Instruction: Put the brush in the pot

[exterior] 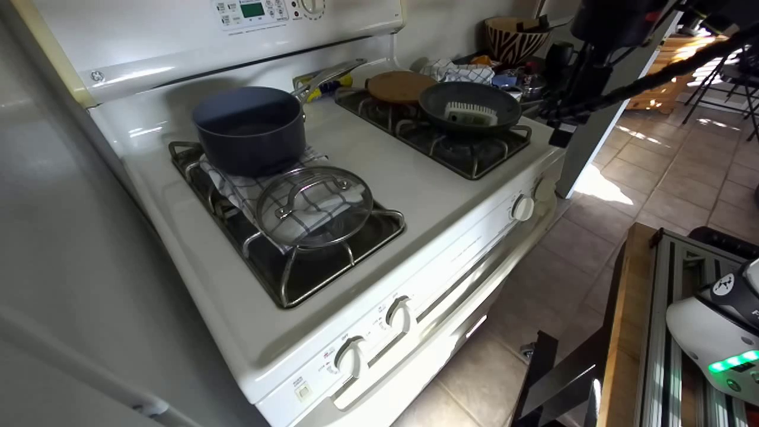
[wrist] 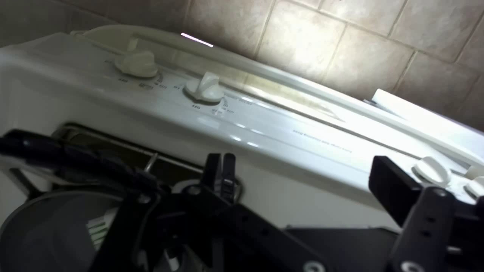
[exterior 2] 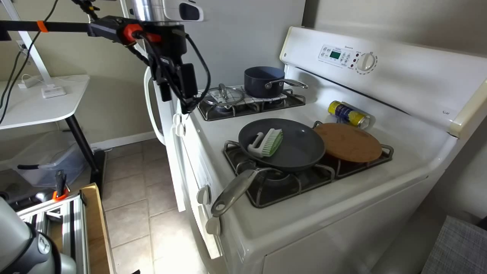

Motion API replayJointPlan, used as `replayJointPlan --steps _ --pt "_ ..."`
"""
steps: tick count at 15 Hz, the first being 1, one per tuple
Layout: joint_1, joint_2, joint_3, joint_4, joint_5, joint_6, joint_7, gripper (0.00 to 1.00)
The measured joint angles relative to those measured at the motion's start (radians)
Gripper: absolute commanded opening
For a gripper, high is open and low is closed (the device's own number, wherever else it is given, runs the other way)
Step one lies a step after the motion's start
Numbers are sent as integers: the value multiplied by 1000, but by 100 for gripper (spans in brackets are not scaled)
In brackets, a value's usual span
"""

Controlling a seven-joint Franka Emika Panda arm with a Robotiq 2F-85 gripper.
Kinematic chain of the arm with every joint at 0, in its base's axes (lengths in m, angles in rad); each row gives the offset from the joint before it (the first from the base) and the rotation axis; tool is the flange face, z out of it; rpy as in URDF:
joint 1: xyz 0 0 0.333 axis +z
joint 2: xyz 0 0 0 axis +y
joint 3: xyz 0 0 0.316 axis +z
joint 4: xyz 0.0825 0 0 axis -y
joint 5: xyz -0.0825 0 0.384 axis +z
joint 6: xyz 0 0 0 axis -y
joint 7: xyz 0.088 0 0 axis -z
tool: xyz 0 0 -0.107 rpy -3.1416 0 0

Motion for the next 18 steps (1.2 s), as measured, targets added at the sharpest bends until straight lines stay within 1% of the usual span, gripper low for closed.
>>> replayJointPlan --steps 2,4,7,8,10,12,18 --pt "-41 23 -16 1 -92 92 -33 100" --pt "-81 61 -46 8 -182 178 -91 100" --pt "-141 145 -118 46 -308 283 -211 100" --pt "-162 182 -139 66 -337 310 -229 100" --pt "-188 251 -159 103 -360 335 -247 100" --pt "-189 284 -159 123 -363 335 -247 100" --pt "-189 290 -155 131 -385 336 -242 100"
